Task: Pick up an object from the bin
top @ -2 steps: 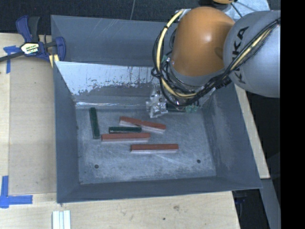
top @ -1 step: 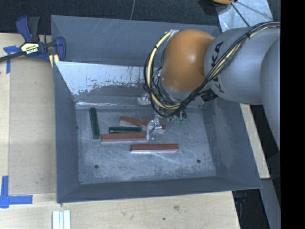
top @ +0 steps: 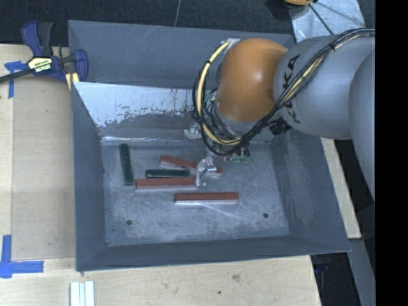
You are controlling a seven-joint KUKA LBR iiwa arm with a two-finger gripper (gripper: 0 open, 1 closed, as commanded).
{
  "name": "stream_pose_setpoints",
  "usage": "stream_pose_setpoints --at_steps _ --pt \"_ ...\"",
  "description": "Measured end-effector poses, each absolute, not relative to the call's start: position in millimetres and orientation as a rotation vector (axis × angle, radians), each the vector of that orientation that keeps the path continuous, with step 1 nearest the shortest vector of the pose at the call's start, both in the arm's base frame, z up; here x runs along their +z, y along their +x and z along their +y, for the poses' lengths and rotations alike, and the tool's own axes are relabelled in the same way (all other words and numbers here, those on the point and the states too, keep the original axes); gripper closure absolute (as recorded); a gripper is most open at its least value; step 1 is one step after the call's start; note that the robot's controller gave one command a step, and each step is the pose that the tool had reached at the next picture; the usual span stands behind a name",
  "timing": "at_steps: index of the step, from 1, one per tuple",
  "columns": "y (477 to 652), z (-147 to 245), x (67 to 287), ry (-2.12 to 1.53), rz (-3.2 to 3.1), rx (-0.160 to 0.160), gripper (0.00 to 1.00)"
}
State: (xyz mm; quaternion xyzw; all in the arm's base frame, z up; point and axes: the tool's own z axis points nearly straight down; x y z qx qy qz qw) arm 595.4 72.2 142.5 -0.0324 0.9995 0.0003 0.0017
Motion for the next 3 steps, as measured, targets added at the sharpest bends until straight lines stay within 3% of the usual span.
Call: stream_pose_setpoints --at_steps 1,2,3 --pt "595.3 79.0 79.2 0.009 3.132 0.003 1.00" --pt "595.4 78.9 79.2 0.009 3.132 0.003 1.00" --pt "601.9 83.9 242.8 -0.020 3.135 0.001 1.00"
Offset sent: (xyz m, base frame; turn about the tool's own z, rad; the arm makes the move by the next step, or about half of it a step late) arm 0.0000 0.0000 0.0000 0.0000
